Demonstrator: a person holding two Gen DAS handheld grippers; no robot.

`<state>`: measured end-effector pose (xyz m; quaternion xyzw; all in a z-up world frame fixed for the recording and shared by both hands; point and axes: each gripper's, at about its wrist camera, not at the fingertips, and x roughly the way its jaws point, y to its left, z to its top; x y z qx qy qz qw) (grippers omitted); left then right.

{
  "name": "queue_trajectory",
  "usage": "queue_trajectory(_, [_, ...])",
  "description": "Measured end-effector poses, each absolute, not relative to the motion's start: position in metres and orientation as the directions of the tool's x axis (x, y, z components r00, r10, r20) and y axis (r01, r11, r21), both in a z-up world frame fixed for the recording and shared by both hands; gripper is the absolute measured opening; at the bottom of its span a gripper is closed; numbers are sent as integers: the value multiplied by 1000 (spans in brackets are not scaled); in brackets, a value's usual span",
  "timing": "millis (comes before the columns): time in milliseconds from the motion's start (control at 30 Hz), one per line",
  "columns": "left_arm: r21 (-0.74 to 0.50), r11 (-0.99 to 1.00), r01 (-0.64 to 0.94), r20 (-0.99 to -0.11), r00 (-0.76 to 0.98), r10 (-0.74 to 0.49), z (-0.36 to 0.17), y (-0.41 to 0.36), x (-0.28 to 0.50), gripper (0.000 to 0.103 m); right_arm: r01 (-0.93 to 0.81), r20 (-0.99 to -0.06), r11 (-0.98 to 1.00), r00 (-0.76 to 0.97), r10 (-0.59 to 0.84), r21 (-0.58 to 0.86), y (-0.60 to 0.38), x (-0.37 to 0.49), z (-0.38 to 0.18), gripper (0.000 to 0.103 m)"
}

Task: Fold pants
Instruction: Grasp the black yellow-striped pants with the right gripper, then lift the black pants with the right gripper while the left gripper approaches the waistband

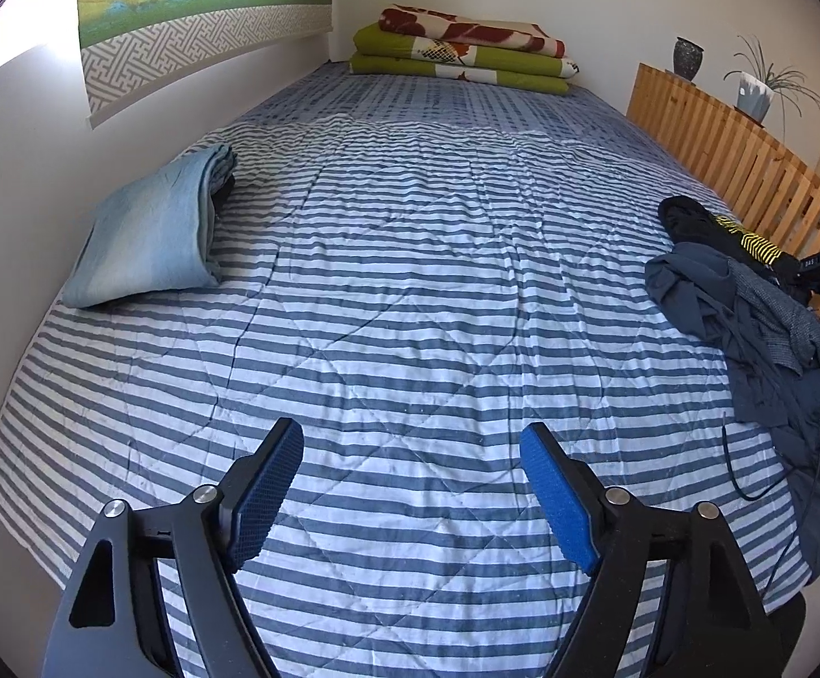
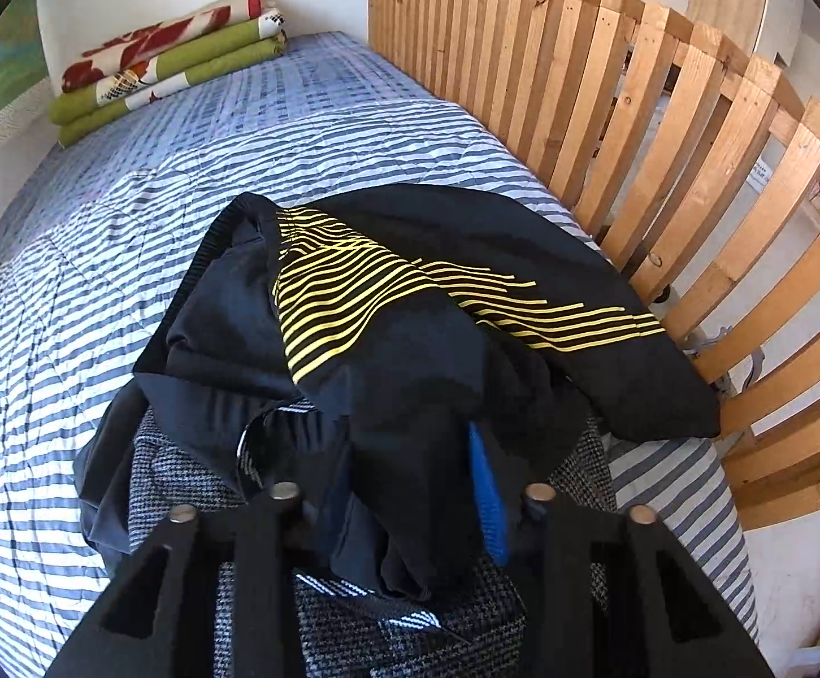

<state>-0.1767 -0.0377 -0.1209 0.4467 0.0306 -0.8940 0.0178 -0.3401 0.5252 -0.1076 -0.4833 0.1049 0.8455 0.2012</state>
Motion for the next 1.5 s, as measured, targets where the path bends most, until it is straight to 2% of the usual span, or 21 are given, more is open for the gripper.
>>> queue_trajectory(33, [-45, -997, 58, -800, -600, 1, -120, -39, -174, 77, -438, -859, -899, -461, 224, 1, 525, -337, -104, 10])
queue_trajectory(100, [-64, -996, 57, -796, -605, 17, -117, -42, -168, 76, -423, -847, -906, -487, 213, 15, 518, -328, -91, 5])
queue_trajectory(267, [-94, -995, 45, -779, -625, 45, -106, -47, -153, 73, -316, -794, -947, -591, 145, 63, 478, -299, -37, 5])
queue_trajectory(467, [-123, -991, 55, -757, -651, 57, -88, -63, -133, 67, -102, -707, -981, -706, -43, 162, 392, -250, 41, 5])
queue_trajectory(633, [-133, -986, 98, -731, -682, 31, -71, -88, -110, 67, 110, -605, -961, -757, -247, 255, 322, -205, 99, 4])
queue_trajectory(733, [-133, -983, 125, -717, -697, 9, -64, -102, -97, 67, 198, -534, -938, -780, -327, 285, 295, -180, 124, 4])
queue_trajectory(800, [-139, -981, 138, -715, -700, 3, -61, -108, -90, 67, 230, -497, -902, -771, -398, 365, 291, -168, 129, 4])
queue_trajectory(867, [-139, -980, 142, -714, -700, -1, -61, -112, -84, 67, 244, -481, -869, -753, -449, 430, 292, -160, 121, 4])
queue_trajectory(933, [-134, -982, 135, -720, -694, 3, -65, -110, -81, 67, 212, -506, -877, -748, -430, 431, 294, -154, 100, 4])
queue_trajectory(1033, [-123, -986, 110, -747, -665, 19, -79, -100, -84, 67, 129, -612, -897, -690, -387, 422, 300, -153, 40, 4])
queue_trajectory(1167, [-121, -992, 48, -787, -613, 66, -103, -70, -92, 67, 18, -780, -957, -574, -248, 291, 305, -147, -53, 5])
queue_trajectory(1267, [-137, -990, -16, -817, -563, 122, -122, -45, -99, 67, -34, -831, -956, -505, -235, 291, 320, -134, -98, 8])
queue_trajectory(1367, [-147, -988, -52, -851, -502, 153, -144, -23, -111, 67, -55, -850, -970, -496, -179, 237, 328, -112, -109, 11])
queue_trajectory(1433, [-129, -991, -44, -873, -468, 134, -162, -16, -117, 67, -56, -853, -986, -512, -104, 154, 333, -101, -107, 21])
queue_trajectory(1500, [-129, -991, -31, -890, -438, 129, -179, -13, -119, 67, -50, -840, -994, -539, -56, 99, 334, -89, -99, 23])
